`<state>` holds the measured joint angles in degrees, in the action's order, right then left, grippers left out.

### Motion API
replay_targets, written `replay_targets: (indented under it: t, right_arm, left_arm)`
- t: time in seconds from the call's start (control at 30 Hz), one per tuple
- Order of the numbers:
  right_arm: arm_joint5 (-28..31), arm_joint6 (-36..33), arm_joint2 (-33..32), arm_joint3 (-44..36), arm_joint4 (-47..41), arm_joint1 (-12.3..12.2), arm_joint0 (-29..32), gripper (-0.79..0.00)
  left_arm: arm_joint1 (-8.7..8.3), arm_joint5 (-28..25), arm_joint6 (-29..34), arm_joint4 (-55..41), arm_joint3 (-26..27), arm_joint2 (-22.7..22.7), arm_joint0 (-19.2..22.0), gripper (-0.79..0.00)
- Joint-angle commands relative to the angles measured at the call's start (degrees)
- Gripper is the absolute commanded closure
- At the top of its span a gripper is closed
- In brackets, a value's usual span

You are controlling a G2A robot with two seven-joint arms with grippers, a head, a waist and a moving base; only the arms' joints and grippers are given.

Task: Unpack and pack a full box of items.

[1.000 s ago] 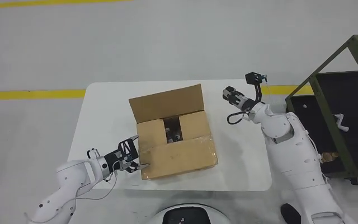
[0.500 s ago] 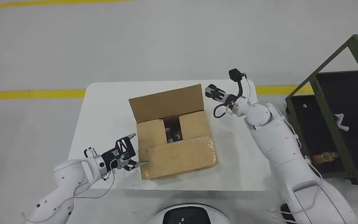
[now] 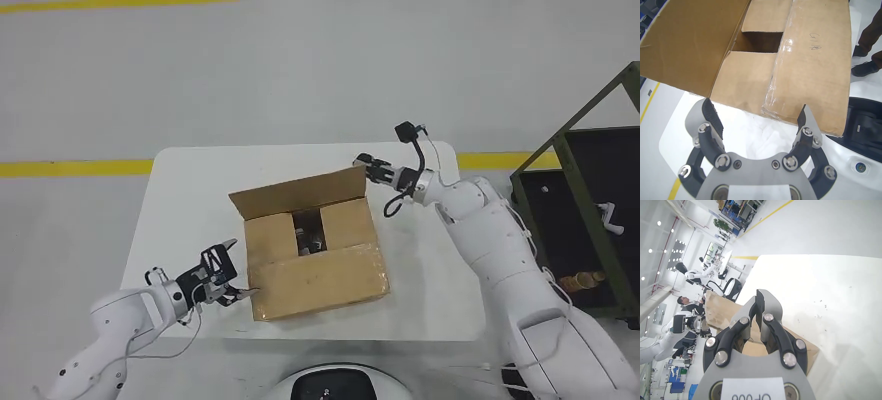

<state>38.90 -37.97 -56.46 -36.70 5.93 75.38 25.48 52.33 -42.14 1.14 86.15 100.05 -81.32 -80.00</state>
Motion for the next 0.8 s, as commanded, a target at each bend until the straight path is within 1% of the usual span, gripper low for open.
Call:
replay_targets:
  t: [0.0, 0.3, 0.43, 0.77]
  right_arm:
    - [0.7, -0.5, -0.3, -0.9, 0.4, -0.3, 0.4, 0.0]
    - [2.2, -3.9, -1.1, -9.0, 5.3, -2.0, 4.6, 0.0]
    - [1.1, -4.9, -1.9, -13.5, 7.8, -3.0, 7.7, 0.0]
    - [-1.8, -7.2, -4.8, -23.4, 8.9, -5.1, 14.5, 0.0]
  left_arm:
    - [-0.05, -0.3, 0.6, -0.6, 0.1, -0.4, -0.4, -0.785]
    - [-0.28, -0.5, 1.8, -1.9, 1.8, -2.3, -2.6, -0.785]
    - [-0.29, -0.4, 2.2, -2.7, 2.0, -2.7, -3.2, -0.785]
    - [-0.19, 1.6, 4.7, -4.7, 2.0, -3.5, -3.3, -0.785]
